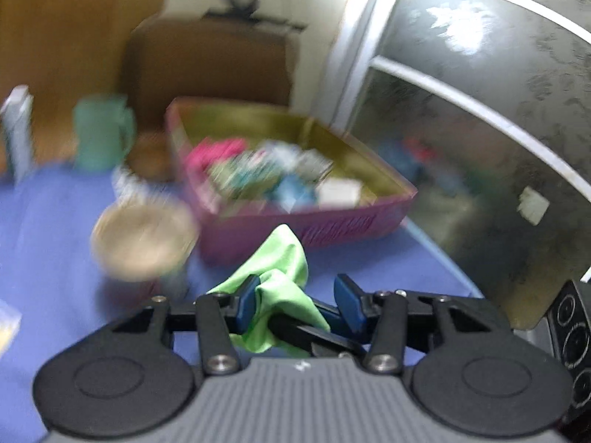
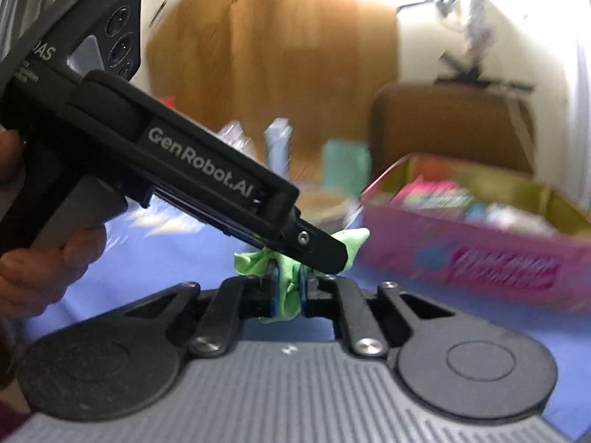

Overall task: Organize soft objects
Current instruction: 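Carry the green cloth into the pink tin and open the right gripper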

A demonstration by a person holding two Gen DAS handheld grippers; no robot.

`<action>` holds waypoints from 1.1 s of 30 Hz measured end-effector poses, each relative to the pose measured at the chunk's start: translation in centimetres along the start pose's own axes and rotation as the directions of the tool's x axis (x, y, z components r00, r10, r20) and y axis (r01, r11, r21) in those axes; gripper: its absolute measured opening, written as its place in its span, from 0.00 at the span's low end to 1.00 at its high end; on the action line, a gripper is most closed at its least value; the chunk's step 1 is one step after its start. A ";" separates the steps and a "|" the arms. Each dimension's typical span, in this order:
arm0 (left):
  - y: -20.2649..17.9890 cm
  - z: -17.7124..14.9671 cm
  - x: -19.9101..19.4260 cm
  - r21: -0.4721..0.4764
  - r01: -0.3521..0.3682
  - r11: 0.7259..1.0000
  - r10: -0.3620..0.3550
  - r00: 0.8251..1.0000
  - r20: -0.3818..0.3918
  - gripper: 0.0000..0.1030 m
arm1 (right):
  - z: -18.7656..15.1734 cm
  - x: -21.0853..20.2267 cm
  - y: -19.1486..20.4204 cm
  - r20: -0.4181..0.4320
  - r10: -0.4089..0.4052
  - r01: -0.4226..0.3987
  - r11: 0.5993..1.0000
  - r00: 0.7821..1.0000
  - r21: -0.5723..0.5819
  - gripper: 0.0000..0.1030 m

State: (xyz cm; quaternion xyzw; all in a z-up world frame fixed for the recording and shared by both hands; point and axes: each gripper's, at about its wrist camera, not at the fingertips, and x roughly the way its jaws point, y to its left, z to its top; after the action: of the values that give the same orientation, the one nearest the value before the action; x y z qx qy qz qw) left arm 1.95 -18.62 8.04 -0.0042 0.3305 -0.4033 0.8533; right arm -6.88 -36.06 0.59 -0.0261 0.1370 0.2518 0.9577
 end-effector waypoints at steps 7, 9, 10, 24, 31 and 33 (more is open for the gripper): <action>-3.8 6.6 4.8 0.124 0.017 0.992 -0.029 0.994 0.102 0.44 | 3.1 -0.5 -5.5 0.144 -0.187 0.189 0.982 0.972 -0.001 0.13; -3.9 8.0 6.8 0.118 0.006 0.993 -0.020 0.992 0.124 0.46 | 3.8 0.3 -7.8 0.158 -0.227 0.230 0.973 0.961 0.000 0.13; -3.8 8.7 8.0 0.115 -0.010 0.993 -0.006 0.991 0.137 0.50 | 4.1 0.8 -8.9 0.155 -0.245 0.247 0.969 0.957 0.006 0.13; -1.0 10.0 16.5 0.053 -0.329 0.943 0.328 0.944 0.019 0.66 | 3.2 7.0 -19.2 -0.053 -0.391 0.394 0.907 0.919 0.149 0.44; -3.0 8.6 14.6 0.112 -0.398 0.911 0.396 0.917 0.035 0.71 | 2.8 4.3 -18.1 -0.025 -0.382 0.377 0.899 0.924 0.222 0.44; -3.5 8.1 13.4 0.121 -0.407 0.905 0.405 0.913 0.045 0.72 | 2.8 3.8 -17.7 -0.022 -0.378 0.373 0.899 0.925 0.230 0.44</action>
State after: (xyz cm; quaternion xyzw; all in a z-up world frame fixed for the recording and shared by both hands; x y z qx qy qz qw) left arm 10.26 -32.39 7.82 0.1152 0.2898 -0.2372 0.9200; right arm 5.62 -49.41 1.87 0.0621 0.1464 0.0451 0.9862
